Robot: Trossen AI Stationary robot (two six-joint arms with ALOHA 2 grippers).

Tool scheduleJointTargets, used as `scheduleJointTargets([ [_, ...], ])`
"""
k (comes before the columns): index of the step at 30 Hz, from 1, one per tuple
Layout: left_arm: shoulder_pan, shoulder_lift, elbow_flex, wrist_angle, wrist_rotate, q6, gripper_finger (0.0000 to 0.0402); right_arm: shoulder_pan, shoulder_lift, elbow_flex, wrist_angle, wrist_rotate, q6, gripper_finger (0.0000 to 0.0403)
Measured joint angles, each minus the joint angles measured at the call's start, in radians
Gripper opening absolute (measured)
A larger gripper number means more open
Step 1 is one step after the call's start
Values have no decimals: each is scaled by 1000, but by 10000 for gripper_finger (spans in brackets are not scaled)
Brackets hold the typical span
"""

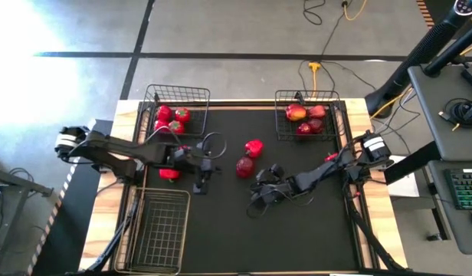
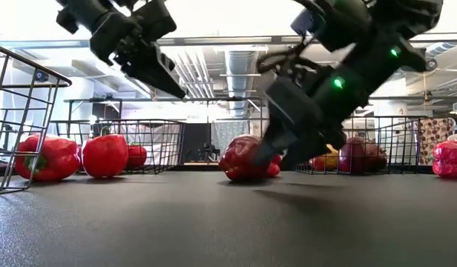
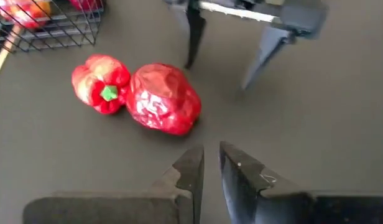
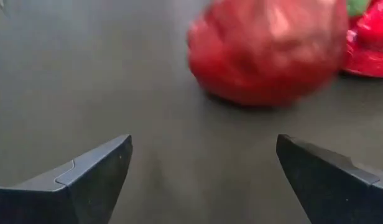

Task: Sort produce into baskets
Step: Put the apple into the right black wire basket

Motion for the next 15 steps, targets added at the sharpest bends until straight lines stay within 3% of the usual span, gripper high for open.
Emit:
scheduleJointTargets([
  [3, -3, -17, -82, 129, 29, -2, 36, -7, 0, 51, -6, 14, 55, 387],
  [7, -6, -11, -201, 315, 104, -11, 36, -34, -2, 113, -36, 28, 4, 386],
  [15, -11, 42, -398, 667, 104, -23, 36, -40, 0, 213, -84, 13, -95, 386],
])
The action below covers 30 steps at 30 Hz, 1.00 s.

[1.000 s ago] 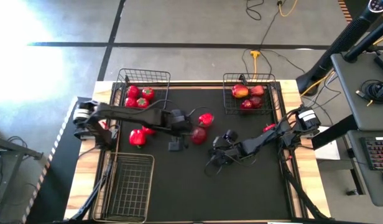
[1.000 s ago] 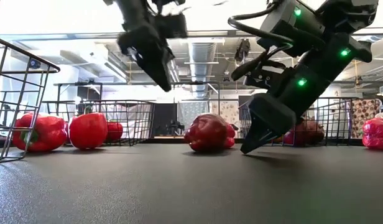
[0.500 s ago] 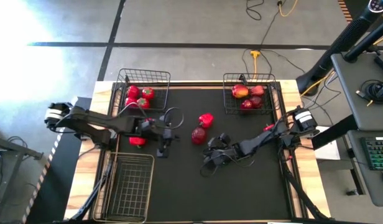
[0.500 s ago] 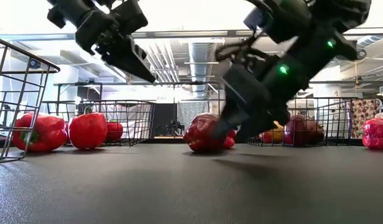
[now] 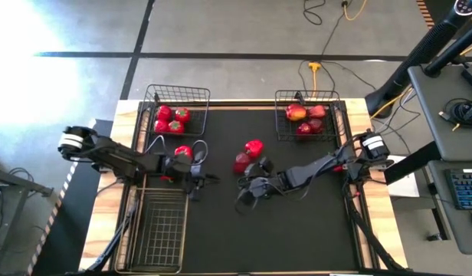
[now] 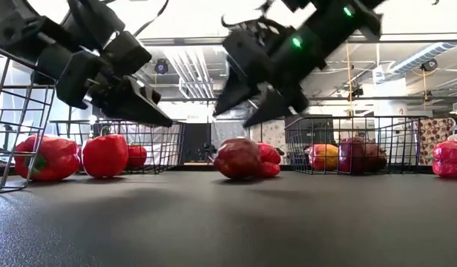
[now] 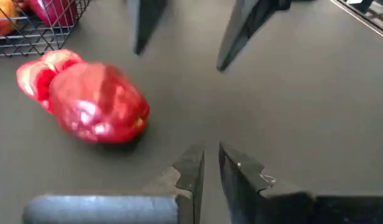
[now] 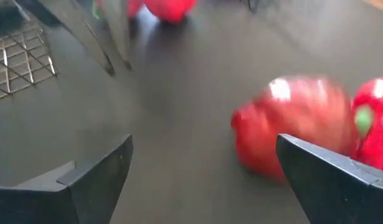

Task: Sort produce into baskets
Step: Put the apple into the right black wire basket

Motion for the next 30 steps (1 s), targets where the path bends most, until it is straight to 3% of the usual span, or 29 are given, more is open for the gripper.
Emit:
scheduleJointTargets([
  [4, 0, 39, -43, 119, 0, 8, 36, -4, -2, 137, -150, 23, -173, 386],
  [8, 0, 105, -70, 209, 0, 9, 36, -14, 0, 270, -292, 171, -310, 386],
  [11, 0, 165, -67, 219, 0, 8, 36, -23, 0, 331, -363, 261, -323, 386],
  [13, 0, 209, -59, 220, 0, 5, 36, -31, 0, 346, -389, 262, -297, 386],
  [26, 0, 409, -24, 342, -1, -6, 36, -137, 2, 240, -444, -97, -159, 386],
  [30, 0, 437, 9, 354, -1, -6, 36, -172, 3, 217, -415, -127, -162, 386],
])
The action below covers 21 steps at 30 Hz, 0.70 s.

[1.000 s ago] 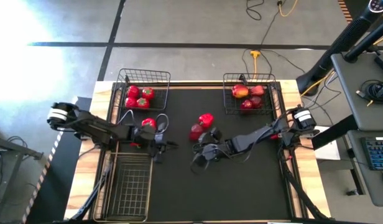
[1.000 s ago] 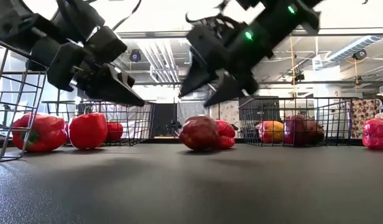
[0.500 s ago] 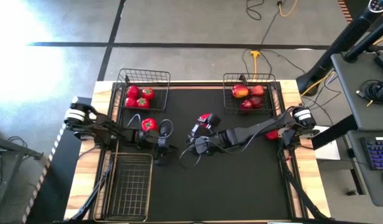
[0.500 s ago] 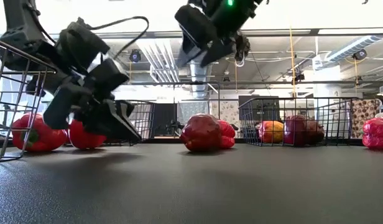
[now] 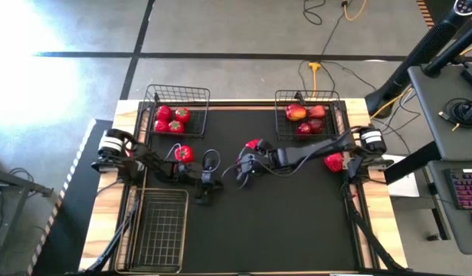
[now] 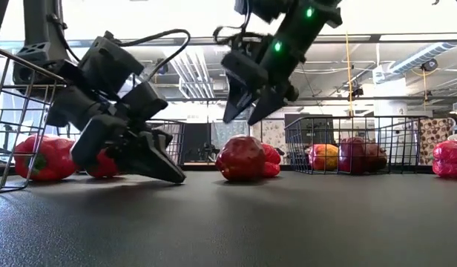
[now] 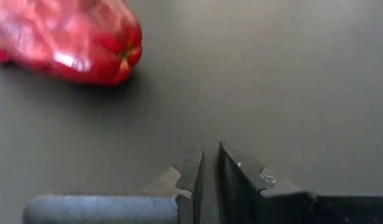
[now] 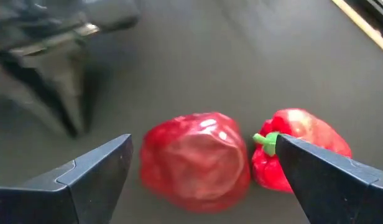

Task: Sort produce into baskets
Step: Put the apple into the right black wire basket

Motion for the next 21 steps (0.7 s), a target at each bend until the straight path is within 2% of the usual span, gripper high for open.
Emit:
scheduleJointTargets([
  [3, 0, 6, 18, 3, 0, 4, 36, -18, 20, -33, 46, -22, 1, 386],
  [7, 0, 9, 18, -2, -1, 10, 36, -18, 72, -44, 118, -153, -33, 386],
  [14, 1, 12, 17, 23, -9, 19, 36, -15, 169, -39, 203, -144, -57, 386],
  [21, 1, 14, 17, 23, -9, 22, 36, -4, 204, -40, 347, -153, -98, 386],
])
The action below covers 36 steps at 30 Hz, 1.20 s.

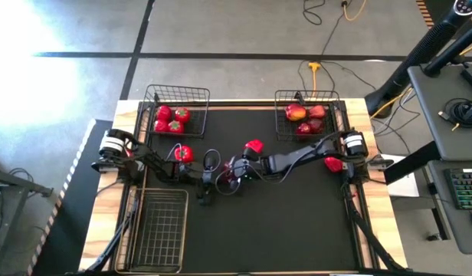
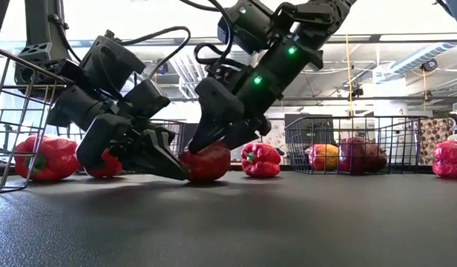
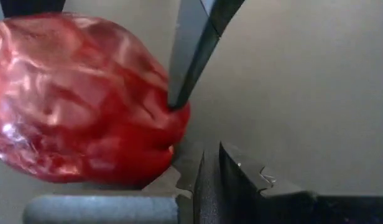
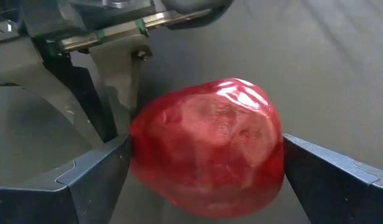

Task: Sort produce into baskets
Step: Put the apple into the right black wire basket

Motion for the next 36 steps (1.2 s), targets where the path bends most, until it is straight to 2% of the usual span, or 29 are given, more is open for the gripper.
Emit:
scheduleJointTargets([
  [9, 0, 0, -1, 0, 0, 0, 36, 5, 2, -1, 18, 0, -12, 381],
  [16, 0, 0, -16, 1, 0, 8, 36, 10, 0, -2, 16, 4, -10, 329],
  [20, 1, -20, -51, 10, 0, 17, 36, 11, -15, -2, 1, -3, 1, 313],
  [27, 5, -122, -137, 58, -79, 21, 36, 12, -131, -9, -123, -25, 1, 304],
  [36, 5, -158, -172, 94, -80, 21, 36, 11, -279, -6, -247, -11, 34, 261],
])
